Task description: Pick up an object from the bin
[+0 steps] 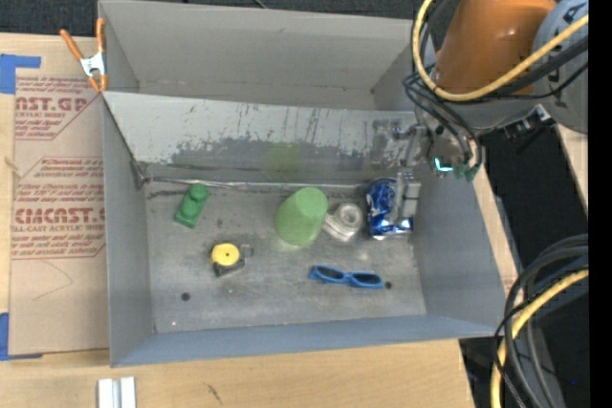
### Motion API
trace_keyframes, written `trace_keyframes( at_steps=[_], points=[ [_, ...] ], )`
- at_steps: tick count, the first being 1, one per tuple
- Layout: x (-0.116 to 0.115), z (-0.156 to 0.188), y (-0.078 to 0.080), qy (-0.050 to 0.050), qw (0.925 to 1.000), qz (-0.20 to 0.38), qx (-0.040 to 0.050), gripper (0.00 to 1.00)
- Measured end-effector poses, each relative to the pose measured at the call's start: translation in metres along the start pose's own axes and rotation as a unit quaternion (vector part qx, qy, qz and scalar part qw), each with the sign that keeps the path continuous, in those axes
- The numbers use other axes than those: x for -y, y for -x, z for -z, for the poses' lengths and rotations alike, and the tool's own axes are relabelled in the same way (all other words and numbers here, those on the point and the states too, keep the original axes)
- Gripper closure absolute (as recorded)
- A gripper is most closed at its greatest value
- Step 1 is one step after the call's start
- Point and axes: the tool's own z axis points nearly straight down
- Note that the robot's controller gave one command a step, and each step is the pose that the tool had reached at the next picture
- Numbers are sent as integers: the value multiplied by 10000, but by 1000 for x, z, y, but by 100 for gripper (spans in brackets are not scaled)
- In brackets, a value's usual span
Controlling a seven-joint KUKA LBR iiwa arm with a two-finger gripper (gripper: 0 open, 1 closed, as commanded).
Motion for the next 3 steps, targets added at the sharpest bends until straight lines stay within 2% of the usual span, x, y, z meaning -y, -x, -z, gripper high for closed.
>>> trace_keyframes(
  at_steps=[1,2,3],
  points=[
    [3,-148,-21,5,9986,-531,-11,0],
    [-11,-158,-48,-7,9635,2676,38,0],
    [-32,-157,-98,-18,9800,1986,84,0]
  ],
)
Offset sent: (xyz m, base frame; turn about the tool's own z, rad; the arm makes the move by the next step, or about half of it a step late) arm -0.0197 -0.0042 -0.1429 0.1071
